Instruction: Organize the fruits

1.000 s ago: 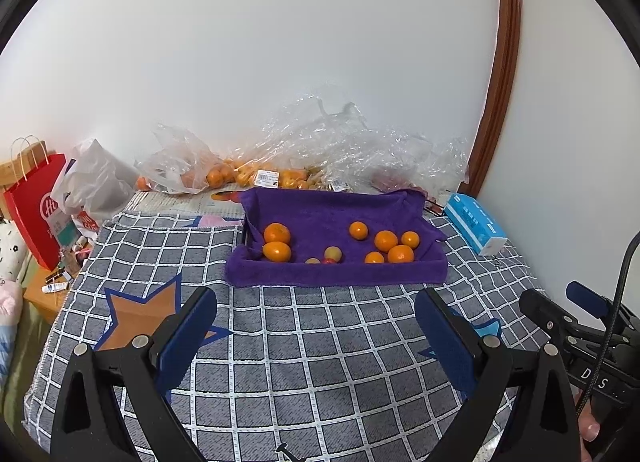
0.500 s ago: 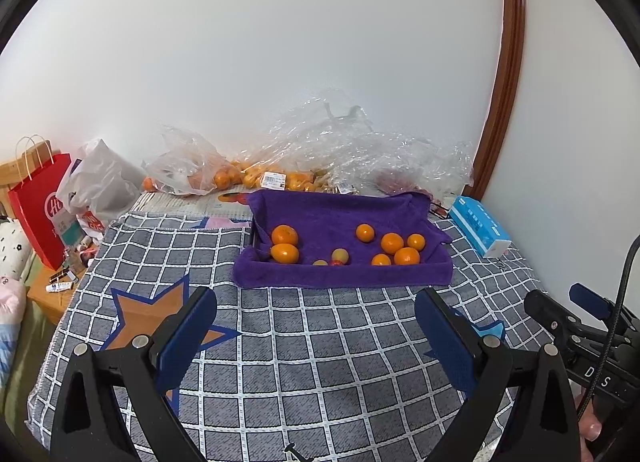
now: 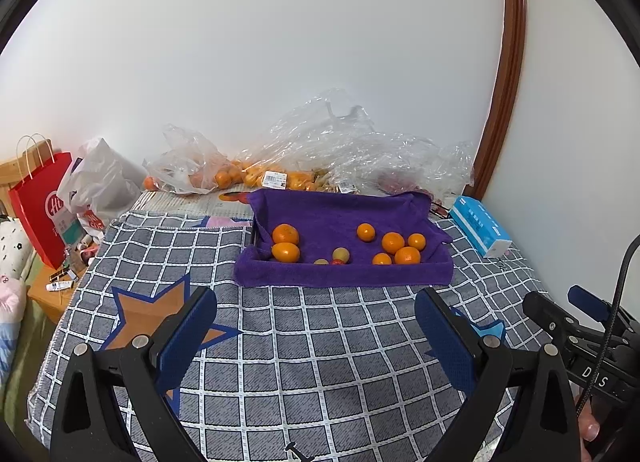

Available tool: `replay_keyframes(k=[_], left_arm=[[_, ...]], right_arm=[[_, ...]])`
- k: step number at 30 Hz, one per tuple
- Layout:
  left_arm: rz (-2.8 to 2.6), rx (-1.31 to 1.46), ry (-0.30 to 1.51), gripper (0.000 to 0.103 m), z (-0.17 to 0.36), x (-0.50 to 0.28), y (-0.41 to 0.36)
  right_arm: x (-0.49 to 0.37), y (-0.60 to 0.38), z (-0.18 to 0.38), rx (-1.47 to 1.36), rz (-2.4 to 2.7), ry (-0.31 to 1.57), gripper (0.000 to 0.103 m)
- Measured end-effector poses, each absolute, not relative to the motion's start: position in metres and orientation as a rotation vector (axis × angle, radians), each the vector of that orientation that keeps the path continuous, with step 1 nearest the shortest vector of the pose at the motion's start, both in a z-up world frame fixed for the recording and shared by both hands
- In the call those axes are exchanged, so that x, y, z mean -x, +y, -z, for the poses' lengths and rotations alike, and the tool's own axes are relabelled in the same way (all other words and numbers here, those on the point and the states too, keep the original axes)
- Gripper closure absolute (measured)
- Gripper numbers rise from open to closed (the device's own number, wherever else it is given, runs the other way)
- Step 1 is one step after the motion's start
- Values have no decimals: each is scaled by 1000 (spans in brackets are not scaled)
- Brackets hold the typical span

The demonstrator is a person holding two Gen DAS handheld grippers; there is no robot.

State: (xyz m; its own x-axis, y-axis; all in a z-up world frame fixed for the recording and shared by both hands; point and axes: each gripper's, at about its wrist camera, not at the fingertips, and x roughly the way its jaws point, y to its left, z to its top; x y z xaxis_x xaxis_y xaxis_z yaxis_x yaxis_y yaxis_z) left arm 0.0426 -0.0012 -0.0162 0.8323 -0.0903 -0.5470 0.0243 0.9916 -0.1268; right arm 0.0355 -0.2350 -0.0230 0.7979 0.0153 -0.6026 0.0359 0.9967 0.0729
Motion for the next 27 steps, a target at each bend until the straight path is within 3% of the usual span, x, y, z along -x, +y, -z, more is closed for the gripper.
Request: replay_keyframes(k=[27], left_arm=[[58,117,583,3,15,-40,1]], right_arm=[[-33,-233,22,-83,6,644,8]])
